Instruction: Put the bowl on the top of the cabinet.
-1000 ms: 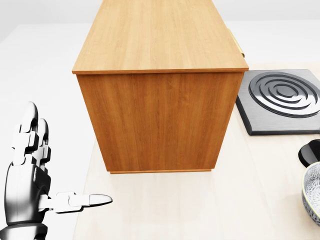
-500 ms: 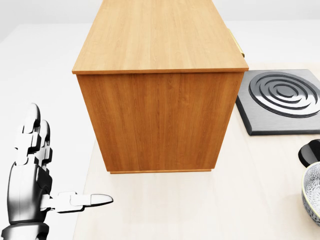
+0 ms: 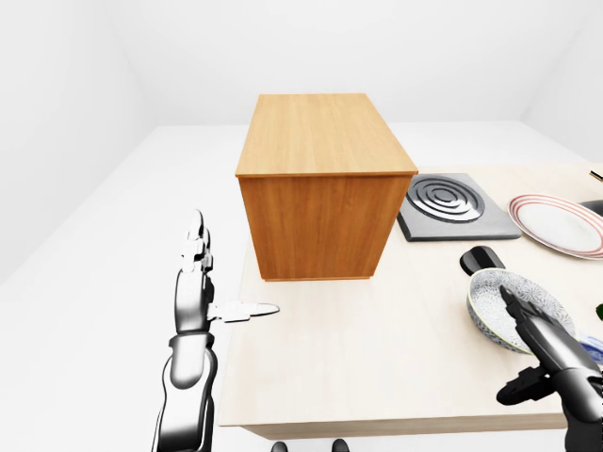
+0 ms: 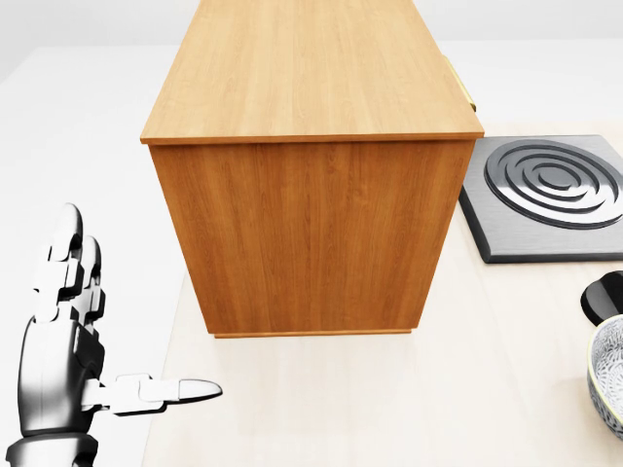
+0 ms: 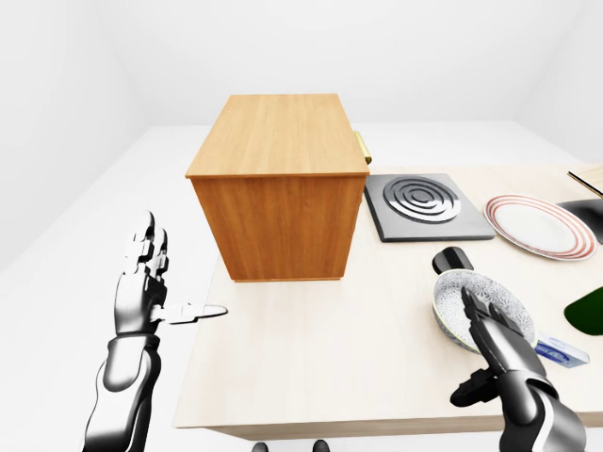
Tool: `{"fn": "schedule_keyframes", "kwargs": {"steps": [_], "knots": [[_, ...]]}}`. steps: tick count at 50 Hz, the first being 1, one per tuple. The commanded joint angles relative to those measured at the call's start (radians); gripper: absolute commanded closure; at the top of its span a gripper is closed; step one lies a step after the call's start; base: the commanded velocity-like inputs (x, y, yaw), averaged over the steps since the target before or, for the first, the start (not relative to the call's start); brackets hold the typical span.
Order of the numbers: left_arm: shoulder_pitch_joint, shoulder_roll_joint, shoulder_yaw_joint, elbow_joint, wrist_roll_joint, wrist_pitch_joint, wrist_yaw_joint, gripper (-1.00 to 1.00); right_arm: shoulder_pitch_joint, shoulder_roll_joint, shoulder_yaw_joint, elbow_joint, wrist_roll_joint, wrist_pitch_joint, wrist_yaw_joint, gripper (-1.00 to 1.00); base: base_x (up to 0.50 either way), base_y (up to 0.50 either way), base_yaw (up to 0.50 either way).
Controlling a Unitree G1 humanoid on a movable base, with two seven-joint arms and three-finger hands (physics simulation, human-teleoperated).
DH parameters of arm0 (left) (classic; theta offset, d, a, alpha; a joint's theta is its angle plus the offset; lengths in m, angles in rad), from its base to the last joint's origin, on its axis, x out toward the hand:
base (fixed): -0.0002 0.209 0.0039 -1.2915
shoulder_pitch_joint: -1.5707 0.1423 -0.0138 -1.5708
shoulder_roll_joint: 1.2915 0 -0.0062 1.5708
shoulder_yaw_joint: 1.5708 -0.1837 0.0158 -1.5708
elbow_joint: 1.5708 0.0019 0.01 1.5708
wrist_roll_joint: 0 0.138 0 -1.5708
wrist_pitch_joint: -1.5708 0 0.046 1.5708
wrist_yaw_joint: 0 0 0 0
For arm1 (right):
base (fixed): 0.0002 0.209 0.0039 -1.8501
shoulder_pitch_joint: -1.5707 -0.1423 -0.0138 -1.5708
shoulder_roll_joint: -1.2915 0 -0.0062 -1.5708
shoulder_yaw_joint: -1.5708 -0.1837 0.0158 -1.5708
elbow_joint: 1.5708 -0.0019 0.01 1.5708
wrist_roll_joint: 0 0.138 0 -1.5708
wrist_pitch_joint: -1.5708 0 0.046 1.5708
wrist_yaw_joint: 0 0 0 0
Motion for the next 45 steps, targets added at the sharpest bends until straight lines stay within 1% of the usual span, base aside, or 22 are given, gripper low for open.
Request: {"fn": "schedule_keyframes", "kwargs": {"steps": [1,13,21,27,28,29,30,31,39,45], "knots": [[-0.006,0.001,0.004,0.005,-0.001,0.0,0.003,-1.0,-0.014,-0.02,0.03,0.055,-0.011,0.0,-0.032,-1.0,0.0,0.0,0.0],[-0.021,0.004,0.011,0.031,0.0,0.0,0.012,-1.0,-0.025,-0.044,0.077,0.154,-0.019,0.0,-0.091,-1.0,0.0,0.0,0.0],[-0.016,0.004,0.007,0.033,-0.001,0.0,0.007,-1.0,-0.014,-0.052,0.089,0.193,-0.018,0.0,-0.117,-1.0,0.0,0.0,0.0],[-0.01,0.003,0.003,0.018,0.0,0.0,0.002,-1.0,0.003,-0.049,0.09,0.2,-0.022,0.0,-0.108,-1.0,0.0,0.0,0.0],[-0.011,0.003,0.003,0.019,0.0,0.0,0.002,-1.0,0.005,-0.05,0.09,0.205,-0.021,0.0,-0.105,-0.95,0.0,0.0,0.0],[-0.011,0.003,0.003,0.02,0.0,0.0,0.001,-1.0,0.008,-0.048,0.089,0.203,-0.021,0.0,-0.101,-0.35,0.0,0.0,0.0],[-0.011,0.003,0.003,0.025,0.0,0.0,0.001,-1.0,0.017,-0.044,0.087,0.186,-0.014,0.0,-0.085,1.0,0.0,0.0,0.0],[-0.011,0.003,0.003,0.026,0.0,0.0,0.001,-1.0,0.018,-0.035,0.082,0.172,-0.001,0.0,-0.069,1.0,0.0,0.0,0.0],[-0.008,0.002,0.006,0.007,0.0,0.0,0.0,-1.0,0.011,-0.032,0.079,0.164,-0.008,0.0,-0.069,1.0,0.0,0.0,0.0],[-0.012,0.001,0.008,0.0,0.001,0.0,0.006,-1.0,-0.004,-0.043,0.065,0.143,-0.001,0.0,-0.053,1.0,0.0,0.0,0.0]]}}
